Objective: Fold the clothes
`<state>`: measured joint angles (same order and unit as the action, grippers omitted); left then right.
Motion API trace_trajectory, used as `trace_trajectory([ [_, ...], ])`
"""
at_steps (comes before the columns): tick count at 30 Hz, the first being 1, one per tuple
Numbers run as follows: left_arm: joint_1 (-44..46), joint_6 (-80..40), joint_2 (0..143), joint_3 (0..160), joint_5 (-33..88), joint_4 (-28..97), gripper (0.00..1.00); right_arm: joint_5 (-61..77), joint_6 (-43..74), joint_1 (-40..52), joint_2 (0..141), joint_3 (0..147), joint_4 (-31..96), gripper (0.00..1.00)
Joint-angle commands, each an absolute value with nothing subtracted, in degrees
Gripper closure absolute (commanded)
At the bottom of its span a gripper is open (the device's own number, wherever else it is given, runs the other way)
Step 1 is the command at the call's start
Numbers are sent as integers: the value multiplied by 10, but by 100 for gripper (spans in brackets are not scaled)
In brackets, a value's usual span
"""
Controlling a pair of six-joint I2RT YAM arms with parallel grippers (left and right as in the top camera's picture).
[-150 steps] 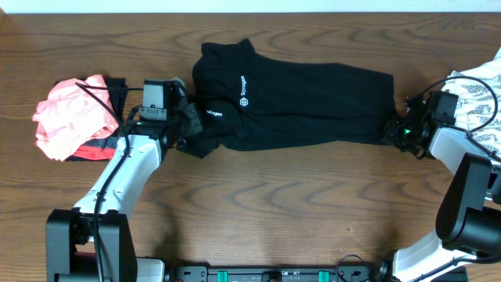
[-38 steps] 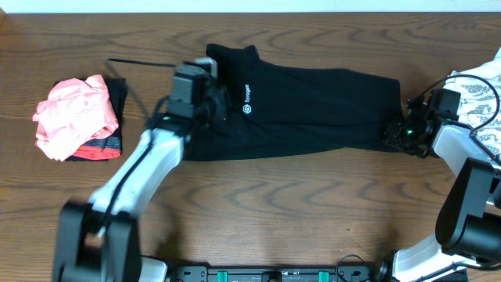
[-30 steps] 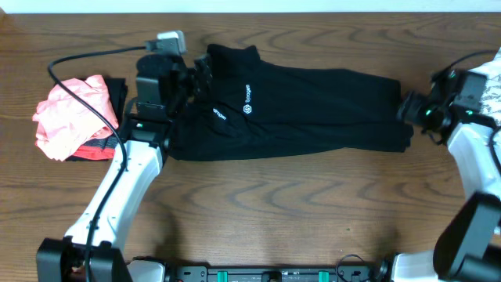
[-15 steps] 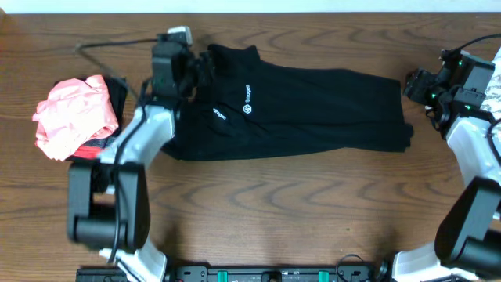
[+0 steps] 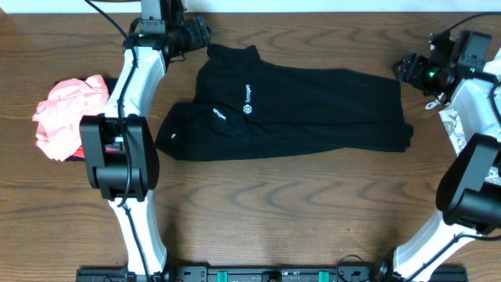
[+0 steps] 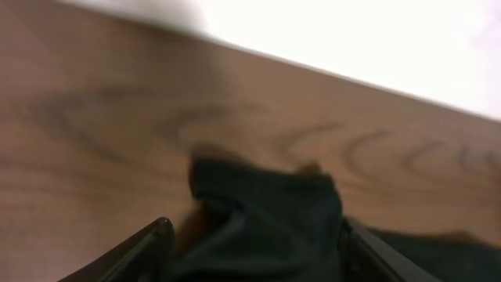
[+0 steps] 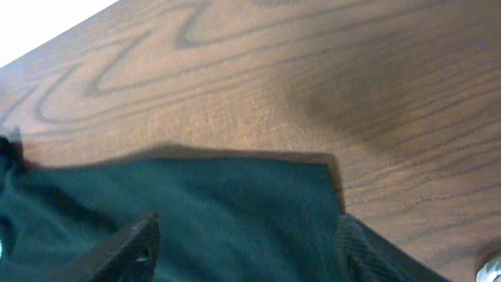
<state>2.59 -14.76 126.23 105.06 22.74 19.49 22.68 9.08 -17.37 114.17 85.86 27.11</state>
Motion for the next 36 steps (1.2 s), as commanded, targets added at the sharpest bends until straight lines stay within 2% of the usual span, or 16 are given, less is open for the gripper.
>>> trace_trajectory([
  [1,26,-142,1293,1060,279,208,32,238,87,-186,1180,889,305,28],
  [20,27,-135,1380,1060,265,149,32,238,84,-208,1197,890,330,28],
  [36,34,-116,1401,1060,265,115,33,238,85,-200,1197,890,350,33],
])
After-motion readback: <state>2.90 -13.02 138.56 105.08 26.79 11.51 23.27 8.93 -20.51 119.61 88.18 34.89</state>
